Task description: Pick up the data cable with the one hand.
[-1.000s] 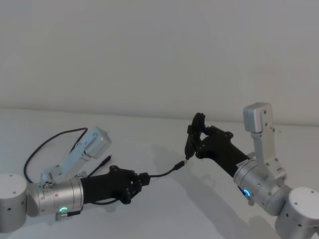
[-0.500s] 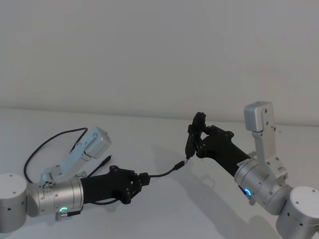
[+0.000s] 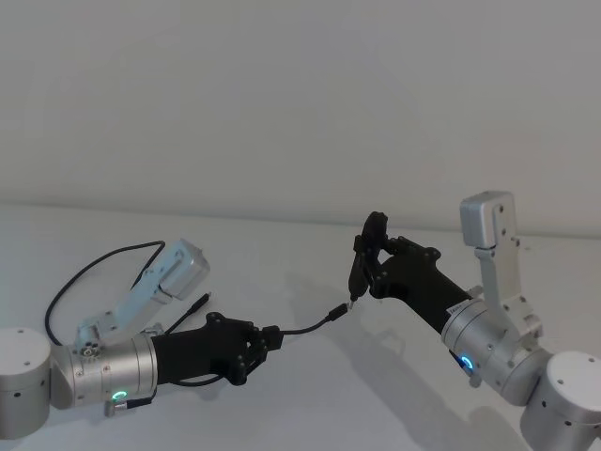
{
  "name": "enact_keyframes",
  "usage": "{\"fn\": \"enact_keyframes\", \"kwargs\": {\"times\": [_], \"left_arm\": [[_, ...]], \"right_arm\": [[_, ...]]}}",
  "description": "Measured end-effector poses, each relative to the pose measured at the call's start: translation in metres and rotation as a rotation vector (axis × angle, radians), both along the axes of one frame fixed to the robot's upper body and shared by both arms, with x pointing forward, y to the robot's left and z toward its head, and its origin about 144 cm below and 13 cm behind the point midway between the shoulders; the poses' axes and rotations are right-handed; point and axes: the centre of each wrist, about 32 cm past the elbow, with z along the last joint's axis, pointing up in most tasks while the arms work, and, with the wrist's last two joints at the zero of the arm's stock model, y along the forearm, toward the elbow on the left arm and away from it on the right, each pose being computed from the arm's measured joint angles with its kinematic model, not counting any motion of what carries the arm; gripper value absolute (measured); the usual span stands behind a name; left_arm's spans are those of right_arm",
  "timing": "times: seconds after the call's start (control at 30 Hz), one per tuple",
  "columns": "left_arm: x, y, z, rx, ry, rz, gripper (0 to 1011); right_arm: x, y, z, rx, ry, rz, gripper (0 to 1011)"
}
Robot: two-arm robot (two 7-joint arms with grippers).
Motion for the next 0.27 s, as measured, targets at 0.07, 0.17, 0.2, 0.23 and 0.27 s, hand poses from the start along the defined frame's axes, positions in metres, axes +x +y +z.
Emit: {"fn": "enact_keyframes", "kwargs": {"times": [0.07,0.17,0.2,0.23,0.27], "left_arm": [[0.0000,0.0000,0.0000,0.000,0.000,0.000,60],[0.0000,0.0000,0.0000,0.000,0.000,0.000,60],[0.0000,0.0000,0.0000,0.000,0.000,0.000,60],[0.0000,0.0000,0.0000,0.000,0.000,0.000,60],[0.0000,0.0000,0.0000,0.000,0.000,0.000,60]], "right_arm": [[0.0000,0.0000,0.0001,0.000,0.000,0.000,275],[0.0000,-0.0001,0.0002,0.000,0.000,0.000,274],[0.0000,-0.0001,0.0002,0.000,0.000,0.000,274],[0.0000,-0.0001,0.0003,0.000,0.000,0.001,274],[-0.0001,-0.0001,0.0003,0.000,0.000,0.001,274]]}}
